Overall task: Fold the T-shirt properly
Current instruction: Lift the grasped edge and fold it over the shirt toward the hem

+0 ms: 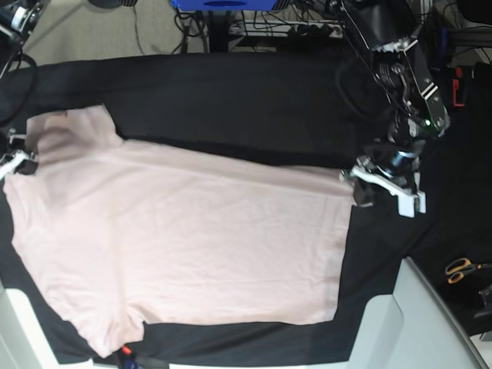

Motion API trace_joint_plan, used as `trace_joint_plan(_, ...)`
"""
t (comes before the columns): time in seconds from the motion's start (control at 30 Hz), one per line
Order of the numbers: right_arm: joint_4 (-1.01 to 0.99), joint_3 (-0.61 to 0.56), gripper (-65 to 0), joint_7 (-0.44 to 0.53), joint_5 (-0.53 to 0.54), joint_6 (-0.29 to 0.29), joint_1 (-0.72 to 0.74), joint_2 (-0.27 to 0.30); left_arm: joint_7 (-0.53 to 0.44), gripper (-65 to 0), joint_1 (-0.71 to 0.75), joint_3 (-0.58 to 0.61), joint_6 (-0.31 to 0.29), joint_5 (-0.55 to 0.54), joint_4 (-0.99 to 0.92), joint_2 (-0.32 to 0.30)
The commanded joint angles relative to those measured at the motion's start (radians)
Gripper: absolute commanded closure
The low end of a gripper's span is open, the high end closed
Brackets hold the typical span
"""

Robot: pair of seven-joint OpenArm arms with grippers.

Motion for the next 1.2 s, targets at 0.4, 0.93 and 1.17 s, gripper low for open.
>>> trace_joint_plan(0.4, -0.075, -0.002, -0.3, 0.067, -0.035, 0.006, 0.133, 0.049, -0.003, 0.0, -0.124, 0.189, 0.088, -0.014, -0.136, -0.052)
trace_joint_plan(0.93, -0.301, -0.034, -0.2, 0.245, -0.259, 0.006, 0.314, 0.020, -0.069, 0.0, -0.248, 0.229, 0.101, 0.084, -0.314, -0.050)
trace_joint_plan(1.17, -0.301, -0.149, -0.2, 0.344, -0.257, 0.006, 0.322, 0.018, -0.112, 0.0, -0.262, 0.279, 0.101, 0.110, -0.368, -0.053)
